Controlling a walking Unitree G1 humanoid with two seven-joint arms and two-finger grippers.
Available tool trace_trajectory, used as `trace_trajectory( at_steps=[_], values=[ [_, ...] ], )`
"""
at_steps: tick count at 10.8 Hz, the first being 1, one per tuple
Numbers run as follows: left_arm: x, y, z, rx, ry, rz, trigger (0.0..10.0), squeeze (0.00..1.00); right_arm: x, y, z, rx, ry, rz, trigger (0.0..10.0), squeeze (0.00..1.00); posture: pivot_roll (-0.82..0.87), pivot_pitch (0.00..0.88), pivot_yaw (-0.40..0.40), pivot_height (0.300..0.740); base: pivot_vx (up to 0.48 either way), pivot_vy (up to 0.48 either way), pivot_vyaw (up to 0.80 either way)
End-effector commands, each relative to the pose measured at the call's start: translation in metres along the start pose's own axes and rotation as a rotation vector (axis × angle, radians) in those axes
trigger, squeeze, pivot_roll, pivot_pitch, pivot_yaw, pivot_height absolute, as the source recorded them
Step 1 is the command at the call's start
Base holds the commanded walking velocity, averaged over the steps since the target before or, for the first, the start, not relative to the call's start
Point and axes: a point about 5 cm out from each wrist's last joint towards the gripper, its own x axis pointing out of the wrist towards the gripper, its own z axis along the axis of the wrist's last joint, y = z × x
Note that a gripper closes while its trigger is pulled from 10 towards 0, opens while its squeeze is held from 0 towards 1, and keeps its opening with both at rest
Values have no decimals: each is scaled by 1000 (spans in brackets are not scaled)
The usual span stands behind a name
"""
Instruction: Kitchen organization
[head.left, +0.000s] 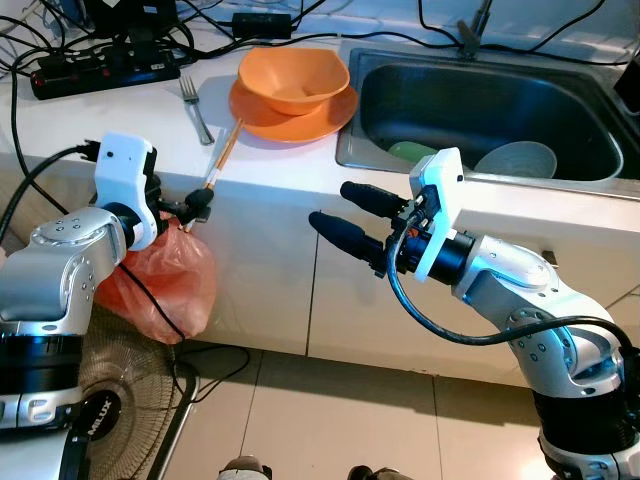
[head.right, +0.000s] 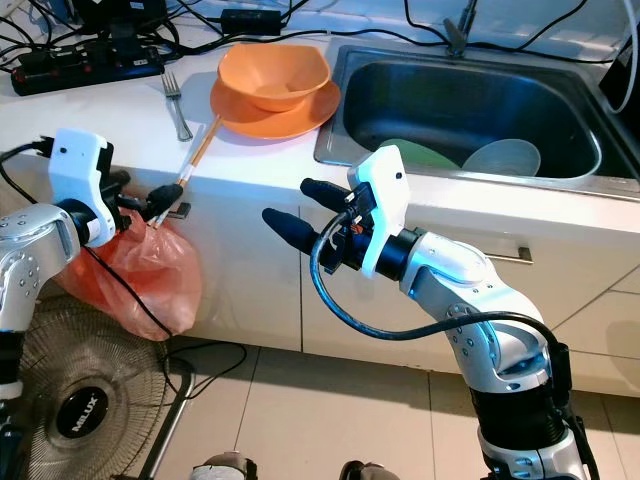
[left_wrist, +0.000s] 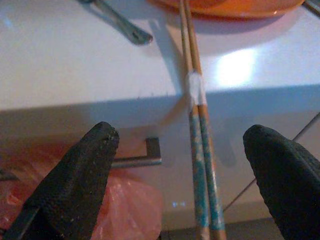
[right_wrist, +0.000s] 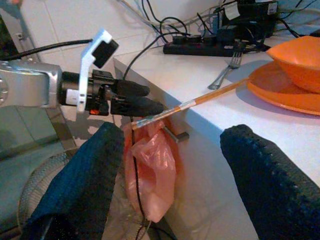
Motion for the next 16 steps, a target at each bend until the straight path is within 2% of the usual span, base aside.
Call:
trace_trajectory(
  at_steps=[1,5,8,9,16],
  values=[
    [2,0,3,-15,12,-18,10000,0,-2,2,2,-3,1,1,10000,0,153,118,-2,740,0,0,0],
    [8,1,1,-21,48,-50,10000,0,-1,9,1,7,9,37,10000,0,149,123,6,740,0,0,0],
    [13,-2,0,-17,70,-75,10000,0,-9,21,-14,8,132,115,10000,0,137,129,18,740,0,0,0],
    [14,-4,-1,-16,75,-82,10000,0,-11,21,-20,2,171,106,10000,0,135,131,20,740,0,0,0],
    [17,-2,-5,-8,102,-89,10000,0,-13,12,-31,-32,252,15,10000,0,131,140,26,740,0,0,0]
  ],
)
